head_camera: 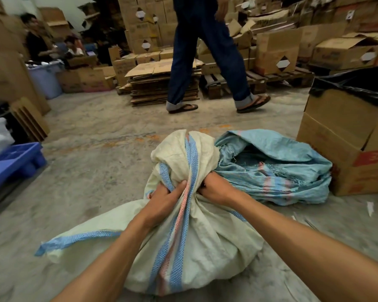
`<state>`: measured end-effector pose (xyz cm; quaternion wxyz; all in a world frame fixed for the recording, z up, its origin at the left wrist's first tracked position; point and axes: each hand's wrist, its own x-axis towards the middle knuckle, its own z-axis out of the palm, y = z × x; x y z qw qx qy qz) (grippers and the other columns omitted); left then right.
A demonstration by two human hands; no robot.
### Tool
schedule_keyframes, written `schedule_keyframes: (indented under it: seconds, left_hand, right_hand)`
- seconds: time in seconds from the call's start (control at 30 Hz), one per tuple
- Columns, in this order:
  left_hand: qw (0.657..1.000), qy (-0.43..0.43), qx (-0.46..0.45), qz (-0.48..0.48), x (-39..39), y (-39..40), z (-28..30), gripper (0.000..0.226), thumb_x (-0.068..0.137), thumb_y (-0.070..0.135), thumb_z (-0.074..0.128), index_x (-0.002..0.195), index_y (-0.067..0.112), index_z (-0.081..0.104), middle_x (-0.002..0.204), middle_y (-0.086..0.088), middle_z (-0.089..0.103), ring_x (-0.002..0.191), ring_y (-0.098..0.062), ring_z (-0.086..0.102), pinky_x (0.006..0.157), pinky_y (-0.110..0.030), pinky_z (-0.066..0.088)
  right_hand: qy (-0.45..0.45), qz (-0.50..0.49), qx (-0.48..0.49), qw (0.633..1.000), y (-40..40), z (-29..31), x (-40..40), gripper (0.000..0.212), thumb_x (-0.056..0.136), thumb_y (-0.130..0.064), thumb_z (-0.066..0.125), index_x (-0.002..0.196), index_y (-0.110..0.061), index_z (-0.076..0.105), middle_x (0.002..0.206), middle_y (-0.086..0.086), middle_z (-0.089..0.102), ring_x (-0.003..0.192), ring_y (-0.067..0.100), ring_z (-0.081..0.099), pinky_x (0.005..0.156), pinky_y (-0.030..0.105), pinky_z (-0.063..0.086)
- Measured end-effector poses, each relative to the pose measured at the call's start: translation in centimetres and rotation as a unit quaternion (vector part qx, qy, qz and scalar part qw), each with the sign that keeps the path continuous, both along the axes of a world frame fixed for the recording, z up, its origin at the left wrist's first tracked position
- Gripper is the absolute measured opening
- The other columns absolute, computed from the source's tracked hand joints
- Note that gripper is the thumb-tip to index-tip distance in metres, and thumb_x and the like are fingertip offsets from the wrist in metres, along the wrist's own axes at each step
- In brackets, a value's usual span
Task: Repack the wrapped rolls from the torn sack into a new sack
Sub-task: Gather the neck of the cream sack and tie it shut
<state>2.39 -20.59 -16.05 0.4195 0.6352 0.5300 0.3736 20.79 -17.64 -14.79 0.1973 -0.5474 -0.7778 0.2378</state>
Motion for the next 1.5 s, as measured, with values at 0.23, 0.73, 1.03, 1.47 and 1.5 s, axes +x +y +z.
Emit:
schedule_keyframes:
  seconds: [0.23,0.73,1.03,1.47,1.5]
  left_hand:
    - [0.890,0.399,0.215,0.057,-1.2,0.8,1.6,0.065,0.081,0.086,0.029,0.109,0.034,0.054,0.102,0.008,0.058,0.094,-0.019,0.050,0.088,-0.037,0.041]
    - [0.952,0.263,0.143,-0.062,-6.8,-3.5,6.8,0.058,0.081,0.080,0.039,0.048,0.035,0.055,0.051,0.004,0.026,0.046,-0.012,0.022,0.047,-0.027,0.018]
    - [0.976,0.095,0.016,-0.195,-3.7,-6.2,12.9,0.032,0.090,0.041,0.061,0.066,0.025,0.074,0.113,-0.023,0.067,0.115,-0.031,0.061,0.103,-0.043,0.042]
    - [0.883,0.176,-0.240,-0.363,-0.5,-6.4,8.8,0.025,0.101,0.017,0.050,0.081,0.015,0.066,0.071,-0.006,0.042,0.065,-0.011,0.043,0.066,-0.016,0.042]
    - [0.885,0.132,-0.250,-0.369,-0.6,-6.3,8.8,0.025,0.100,0.018,0.050,0.081,0.016,0.066,0.069,-0.005,0.039,0.064,-0.011,0.040,0.067,-0.018,0.041]
  right_hand:
    - [-0.016,0.018,-0.043,0.999,-0.4,0.0,0.6,0.020,0.086,-0.027,0.058,0.098,-0.012,0.063,0.097,0.007,0.066,0.087,0.025,0.063,0.081,0.046,0.055]
    - [-0.097,0.073,-0.169,0.978,-2.6,2.5,6.2,0.021,0.100,-0.033,0.051,0.097,-0.017,0.064,0.071,0.002,0.063,0.055,0.019,0.049,0.053,0.030,0.043]
    - [-0.233,0.091,-0.037,0.967,-4.4,4.0,7.1,0.031,0.100,-0.038,0.044,0.086,-0.025,0.068,0.086,-0.012,0.063,0.081,0.012,0.059,0.080,0.039,0.053]
    - [-0.355,0.098,0.067,0.927,-6.6,2.9,6.4,0.033,0.096,-0.041,0.044,0.091,-0.019,0.068,0.089,0.002,0.069,0.087,0.028,0.064,0.066,0.033,0.041]
    - [-0.343,0.118,0.058,0.930,-6.6,2.8,6.4,0.032,0.096,-0.044,0.045,0.091,-0.022,0.069,0.089,-0.001,0.070,0.089,0.025,0.064,0.067,0.033,0.042]
